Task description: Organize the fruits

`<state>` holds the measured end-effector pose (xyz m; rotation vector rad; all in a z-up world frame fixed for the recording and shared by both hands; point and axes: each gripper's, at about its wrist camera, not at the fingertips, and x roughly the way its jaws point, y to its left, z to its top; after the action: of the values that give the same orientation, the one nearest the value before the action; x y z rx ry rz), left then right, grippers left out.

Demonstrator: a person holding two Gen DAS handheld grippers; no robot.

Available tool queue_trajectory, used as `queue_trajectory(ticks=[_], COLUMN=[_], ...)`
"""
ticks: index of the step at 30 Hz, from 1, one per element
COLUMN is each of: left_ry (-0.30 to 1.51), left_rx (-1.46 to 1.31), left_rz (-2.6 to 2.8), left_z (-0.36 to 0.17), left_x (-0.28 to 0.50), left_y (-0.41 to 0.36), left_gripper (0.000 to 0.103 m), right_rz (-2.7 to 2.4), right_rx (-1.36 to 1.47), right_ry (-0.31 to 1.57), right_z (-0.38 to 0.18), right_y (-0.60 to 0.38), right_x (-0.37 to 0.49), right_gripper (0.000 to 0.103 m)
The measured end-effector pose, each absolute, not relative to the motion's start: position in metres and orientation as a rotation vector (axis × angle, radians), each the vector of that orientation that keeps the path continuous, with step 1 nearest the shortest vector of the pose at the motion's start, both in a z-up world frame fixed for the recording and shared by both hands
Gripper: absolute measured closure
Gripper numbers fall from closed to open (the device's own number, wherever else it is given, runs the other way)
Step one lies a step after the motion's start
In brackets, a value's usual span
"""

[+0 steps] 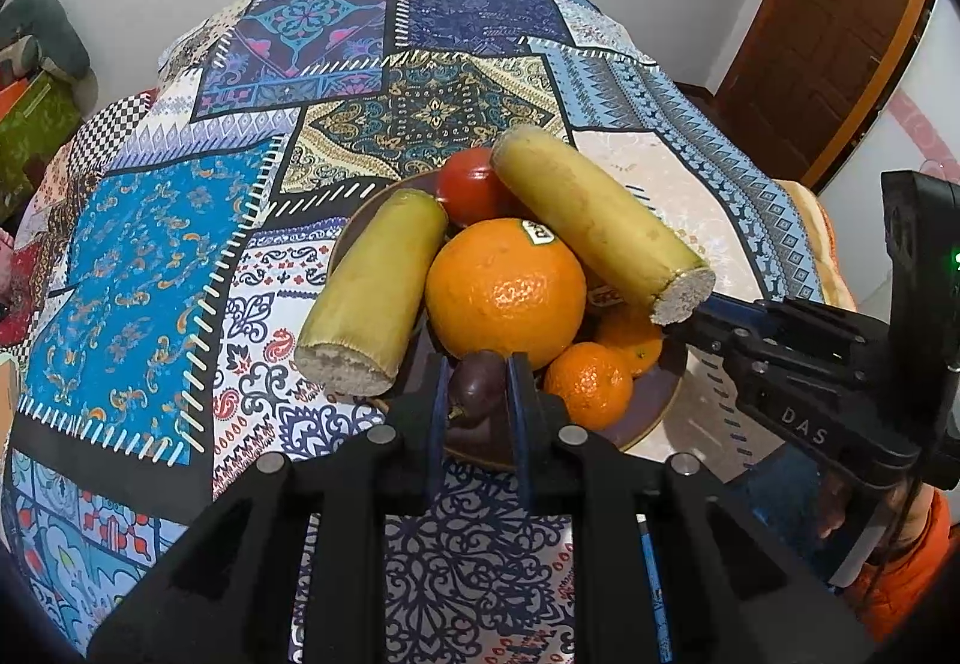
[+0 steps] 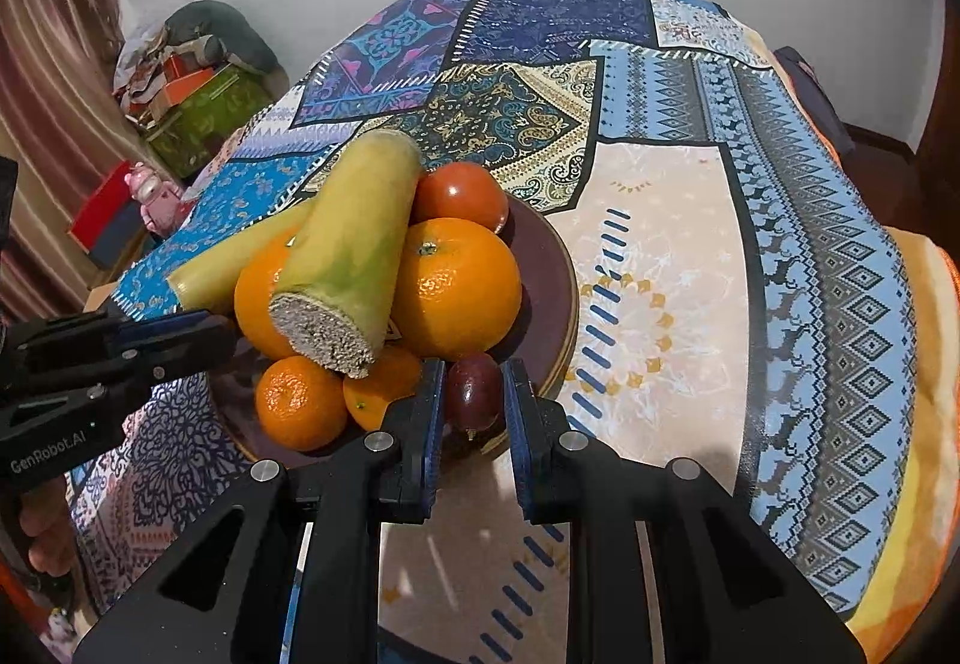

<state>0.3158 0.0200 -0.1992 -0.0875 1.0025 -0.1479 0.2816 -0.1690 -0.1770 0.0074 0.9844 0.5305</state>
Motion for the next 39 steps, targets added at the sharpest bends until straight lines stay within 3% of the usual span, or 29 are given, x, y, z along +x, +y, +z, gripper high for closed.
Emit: queue_trajectory(ticks=[3,7,17,27,34,39], left_ry=[1.007,0.997,0.877,0.609,0.373,0.306], left_rx=[-0.094,-0.102,-0.1,-0.079,-0.024,-0.019], left_rz=[-0.146,-0.138,-0.133,-0.106,-0.057,-0.053], left_z=[-0.2,-0.196,-0.143,-0.045,0.014,0.031], left_x=[0.316,0.311,0.27,0.179,0.089,0.051], left_y=[0.02,0.021,0.028,0.027,0.015,0.01], left_gripper=[0.08,0.065,0.065,0.065,0.054,0.049], right_rz=[0.528,0.525,0.518,0.543,0.551,0.548], right_rx=[-0.002,0.013,0.037,0.067,0.068,0.05], right_ry=[0.986,0.984,0.877,0.65,0.493,0.389], right_z=[-0.177,-0.172,-0.117,-0.021,0.026,0.049], right_y=[-0.169,-0.172,-0.192,-0.203,-0.202,-0.201], right_x=[0.28,0.278,0.249,0.17,0.104,0.061], right_gripper=[0.085,0.081,0.079,0.079,0.074,0.062])
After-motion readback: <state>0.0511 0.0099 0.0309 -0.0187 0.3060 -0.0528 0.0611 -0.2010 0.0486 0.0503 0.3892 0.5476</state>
